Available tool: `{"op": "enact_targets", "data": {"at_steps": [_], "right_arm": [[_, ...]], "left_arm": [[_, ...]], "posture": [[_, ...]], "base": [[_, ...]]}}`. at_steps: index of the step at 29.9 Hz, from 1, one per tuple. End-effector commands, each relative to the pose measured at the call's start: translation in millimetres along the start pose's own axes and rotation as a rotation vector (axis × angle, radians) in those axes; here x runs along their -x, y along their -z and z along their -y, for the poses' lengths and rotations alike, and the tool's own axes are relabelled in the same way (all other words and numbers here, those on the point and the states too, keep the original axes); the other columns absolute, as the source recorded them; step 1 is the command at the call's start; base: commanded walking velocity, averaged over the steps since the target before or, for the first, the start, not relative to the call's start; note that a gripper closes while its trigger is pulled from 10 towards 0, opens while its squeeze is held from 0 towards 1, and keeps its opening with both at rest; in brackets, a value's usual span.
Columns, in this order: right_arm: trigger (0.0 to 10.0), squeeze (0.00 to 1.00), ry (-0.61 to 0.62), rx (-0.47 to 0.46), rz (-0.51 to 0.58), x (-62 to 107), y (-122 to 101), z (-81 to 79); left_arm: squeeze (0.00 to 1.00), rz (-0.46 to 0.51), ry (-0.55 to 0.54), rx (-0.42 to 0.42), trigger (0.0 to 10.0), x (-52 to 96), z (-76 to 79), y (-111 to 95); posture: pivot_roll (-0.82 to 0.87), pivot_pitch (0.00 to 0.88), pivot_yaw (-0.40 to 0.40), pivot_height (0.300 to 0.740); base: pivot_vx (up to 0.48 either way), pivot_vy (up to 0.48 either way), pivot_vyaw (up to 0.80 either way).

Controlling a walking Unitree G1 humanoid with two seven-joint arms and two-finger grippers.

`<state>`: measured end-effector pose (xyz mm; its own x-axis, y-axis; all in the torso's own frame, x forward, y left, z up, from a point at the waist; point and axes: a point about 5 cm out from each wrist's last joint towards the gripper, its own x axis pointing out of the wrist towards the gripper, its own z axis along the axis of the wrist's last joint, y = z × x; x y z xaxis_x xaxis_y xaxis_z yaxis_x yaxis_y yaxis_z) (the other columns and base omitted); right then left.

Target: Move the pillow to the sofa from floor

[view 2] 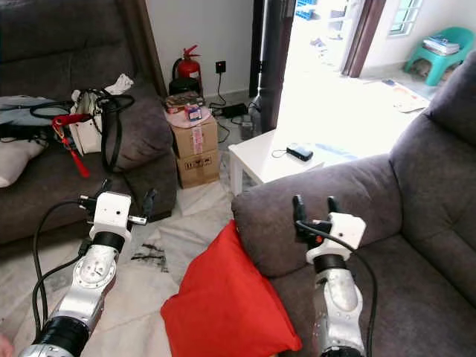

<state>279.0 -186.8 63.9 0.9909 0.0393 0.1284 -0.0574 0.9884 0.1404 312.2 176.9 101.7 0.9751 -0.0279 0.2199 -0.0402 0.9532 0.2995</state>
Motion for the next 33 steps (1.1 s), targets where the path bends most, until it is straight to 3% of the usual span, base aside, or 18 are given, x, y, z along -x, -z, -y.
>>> {"op": "enact_targets", "data": {"at_steps": [1,8,13,18,24,33], "right_arm": [[10.0,0.00,-0.030,0.006,0.004,-0.9,-2.9,-4.5],[10.0,0.00,-0.083,0.008,-0.005,4.3,-3.9,-10.4],[10.0,0.00,-0.067,0.001,0.005,6.0,-4.6,-11.6],[10.0,0.00,-0.062,-0.010,0.015,5.9,-7.6,-16.3],[10.0,0.00,-0.044,-0.003,0.026,0.7,-14.8,-12.9],[10.0,0.00,-0.039,-0.003,-0.007,-1.0,-13.3,-15.7]], "left_arm": [[0.00,0.009,-0.022,0.003,10.0,1.6,-6.8,-3.1],[0.00,0.009,-0.038,0.004,10.0,19.3,-10.4,-3.6],[0.00,-0.013,-0.039,0.006,10.0,25.5,-14.7,-0.6],[0.00,-0.041,-0.022,0.007,10.0,27.7,-15.2,1.9],[0.00,-0.014,-0.004,0.025,10.0,16.7,-9.6,-9.1],[0.00,-0.037,-0.017,0.023,10.0,24.3,-14.2,-7.0]], "posture": [[0.03,0.000,-0.003,0.740],[0.06,0.000,-0.037,0.740],[0.04,0.000,-0.015,0.740],[0.01,0.000,0.007,0.740],[0.01,0.029,0.010,0.740],[0.02,0.070,0.003,0.736]], "base": [[0.000,0.000,0.00],[0.000,0.000,0.00],[0.000,0.000,0.00],[0.000,0.000,0.00],[0.000,0.000,0.00],[0.000,0.000,0.00]]}}
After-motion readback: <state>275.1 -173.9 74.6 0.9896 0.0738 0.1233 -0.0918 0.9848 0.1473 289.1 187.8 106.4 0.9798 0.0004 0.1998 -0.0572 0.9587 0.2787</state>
